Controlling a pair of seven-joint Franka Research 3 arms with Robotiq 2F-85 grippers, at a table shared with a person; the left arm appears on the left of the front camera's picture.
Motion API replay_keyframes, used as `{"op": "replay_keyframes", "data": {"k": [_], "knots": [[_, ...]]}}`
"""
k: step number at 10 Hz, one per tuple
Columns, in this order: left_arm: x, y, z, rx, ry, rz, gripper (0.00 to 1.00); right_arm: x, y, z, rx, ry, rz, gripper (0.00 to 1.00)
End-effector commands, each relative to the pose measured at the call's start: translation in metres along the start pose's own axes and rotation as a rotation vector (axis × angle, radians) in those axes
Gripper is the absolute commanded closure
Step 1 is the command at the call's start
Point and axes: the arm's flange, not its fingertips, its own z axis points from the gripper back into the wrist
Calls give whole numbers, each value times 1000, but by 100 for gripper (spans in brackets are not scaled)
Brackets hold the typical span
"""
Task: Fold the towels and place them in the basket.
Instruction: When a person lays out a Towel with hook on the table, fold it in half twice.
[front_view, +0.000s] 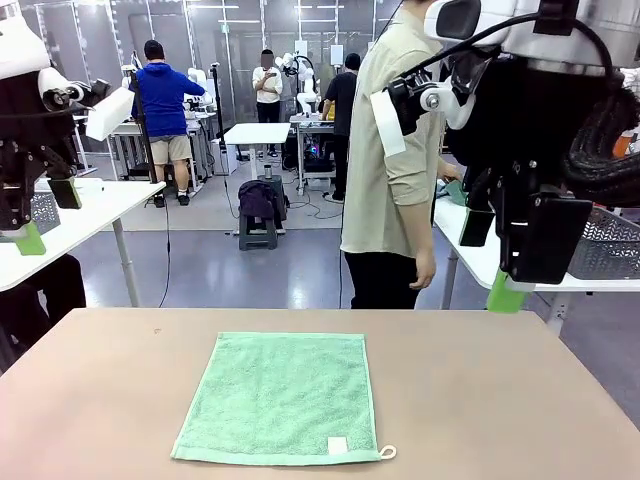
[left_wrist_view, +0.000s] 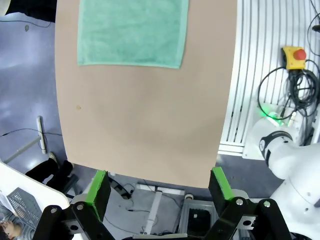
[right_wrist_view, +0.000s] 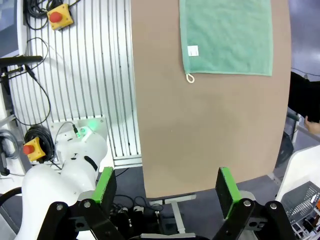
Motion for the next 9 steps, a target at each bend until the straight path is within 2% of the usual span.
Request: {"op": "replay_keyframes", "data": {"k": [1,3,4,6,9], "knots": [[0,0,1,3,-1,0,0,-1,1,0,-2,-1,0,0],[0,0,0,0,0,0,0,0,0,0,0,0,0,0],[17,-1,-12,9,1,-20,0,11,-6,-15,4,25,9,0],[51,0,-46,4,-11,-64,0,26,-18,-51,35,25,35,0],[70,-10,-117,-75,-54,-78,0,37,-29,-129,108,26,48,0]]}}
